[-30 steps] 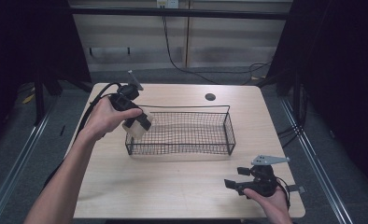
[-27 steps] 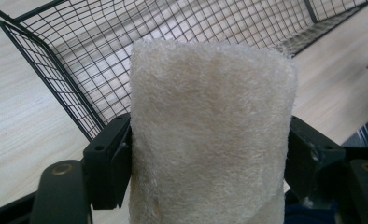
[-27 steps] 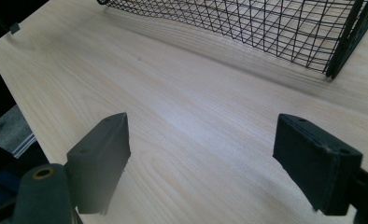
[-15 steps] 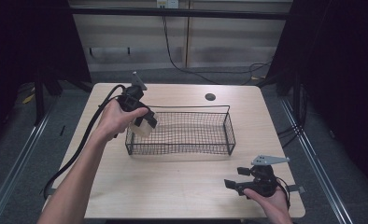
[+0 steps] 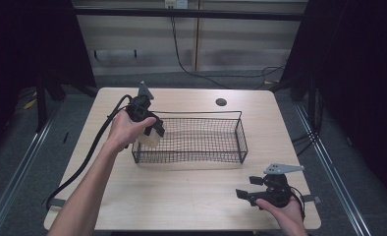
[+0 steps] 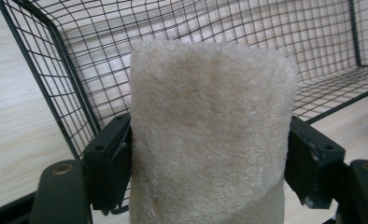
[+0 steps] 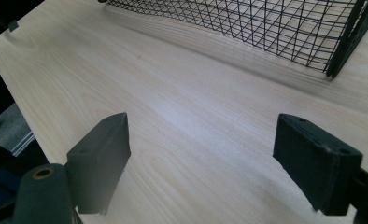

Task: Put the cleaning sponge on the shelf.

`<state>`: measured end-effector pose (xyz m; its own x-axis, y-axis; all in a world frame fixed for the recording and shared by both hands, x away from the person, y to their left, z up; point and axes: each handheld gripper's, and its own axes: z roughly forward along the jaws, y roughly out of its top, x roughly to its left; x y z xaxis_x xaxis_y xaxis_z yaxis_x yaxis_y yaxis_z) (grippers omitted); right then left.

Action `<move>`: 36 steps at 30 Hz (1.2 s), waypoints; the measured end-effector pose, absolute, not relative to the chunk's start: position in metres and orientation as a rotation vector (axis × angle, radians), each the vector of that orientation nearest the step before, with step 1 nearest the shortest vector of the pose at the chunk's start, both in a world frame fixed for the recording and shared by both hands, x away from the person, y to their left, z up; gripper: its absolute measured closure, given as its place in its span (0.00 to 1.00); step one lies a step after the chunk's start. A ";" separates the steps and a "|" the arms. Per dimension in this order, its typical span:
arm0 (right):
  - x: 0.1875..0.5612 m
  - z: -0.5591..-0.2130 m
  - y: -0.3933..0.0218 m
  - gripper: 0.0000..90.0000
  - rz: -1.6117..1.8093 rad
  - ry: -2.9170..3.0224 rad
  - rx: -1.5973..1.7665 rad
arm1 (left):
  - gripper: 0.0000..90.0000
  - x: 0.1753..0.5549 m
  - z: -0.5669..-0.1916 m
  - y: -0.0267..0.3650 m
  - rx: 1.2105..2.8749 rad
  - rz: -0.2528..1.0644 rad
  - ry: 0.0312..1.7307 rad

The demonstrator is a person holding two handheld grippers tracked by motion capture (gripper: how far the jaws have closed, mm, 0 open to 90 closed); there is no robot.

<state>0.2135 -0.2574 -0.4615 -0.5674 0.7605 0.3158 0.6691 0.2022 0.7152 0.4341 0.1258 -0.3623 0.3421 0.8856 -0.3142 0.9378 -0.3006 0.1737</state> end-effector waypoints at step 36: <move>0.213 -0.462 -0.257 0.21 1.308 2.355 1.409 | 0.29 0.440 -0.392 0.119 2.324 -0.173 1.730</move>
<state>0.2133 -0.2569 -0.4616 -0.5663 0.7599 0.3191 0.6726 0.2023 0.7118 0.4401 0.1189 -0.3924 0.2928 0.9268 -0.2351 0.9550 -0.2714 0.1196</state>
